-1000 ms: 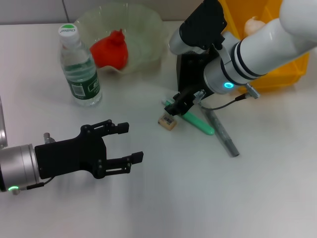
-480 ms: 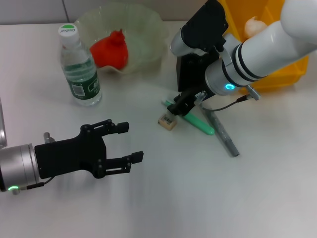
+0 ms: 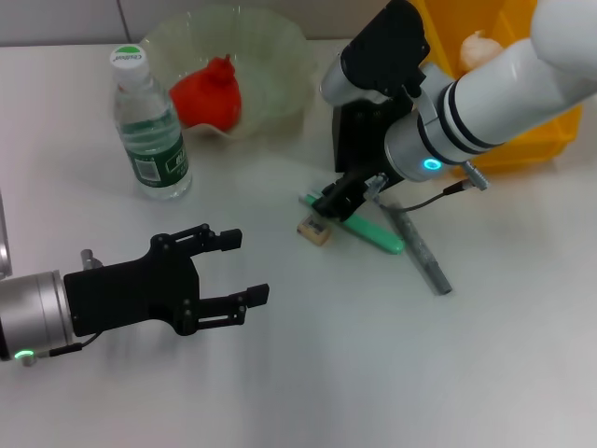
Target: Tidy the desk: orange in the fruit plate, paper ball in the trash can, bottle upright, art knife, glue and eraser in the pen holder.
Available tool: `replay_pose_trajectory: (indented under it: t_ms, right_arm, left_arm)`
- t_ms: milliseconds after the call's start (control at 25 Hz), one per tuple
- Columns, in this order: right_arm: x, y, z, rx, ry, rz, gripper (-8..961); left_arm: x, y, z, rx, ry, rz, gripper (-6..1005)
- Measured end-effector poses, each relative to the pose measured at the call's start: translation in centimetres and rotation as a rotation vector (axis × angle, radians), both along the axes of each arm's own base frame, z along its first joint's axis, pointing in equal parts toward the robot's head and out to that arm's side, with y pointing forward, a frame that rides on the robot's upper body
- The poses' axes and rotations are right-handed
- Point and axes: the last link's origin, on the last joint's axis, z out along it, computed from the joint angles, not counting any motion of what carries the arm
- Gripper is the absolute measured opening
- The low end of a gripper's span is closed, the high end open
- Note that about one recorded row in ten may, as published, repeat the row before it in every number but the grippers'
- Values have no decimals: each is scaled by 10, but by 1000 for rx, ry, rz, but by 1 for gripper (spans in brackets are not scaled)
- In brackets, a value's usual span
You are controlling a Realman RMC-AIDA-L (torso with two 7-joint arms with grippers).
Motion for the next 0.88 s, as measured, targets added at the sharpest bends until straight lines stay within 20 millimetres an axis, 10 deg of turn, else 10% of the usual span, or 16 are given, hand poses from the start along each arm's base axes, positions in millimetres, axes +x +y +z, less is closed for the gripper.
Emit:
replay_pose_trajectory:
  t_ms: [880]
  right_arm:
    - [-14,-22,86,94,690,166,170]
  left_arm:
    - [2,1,3,5,-9,-12,814]
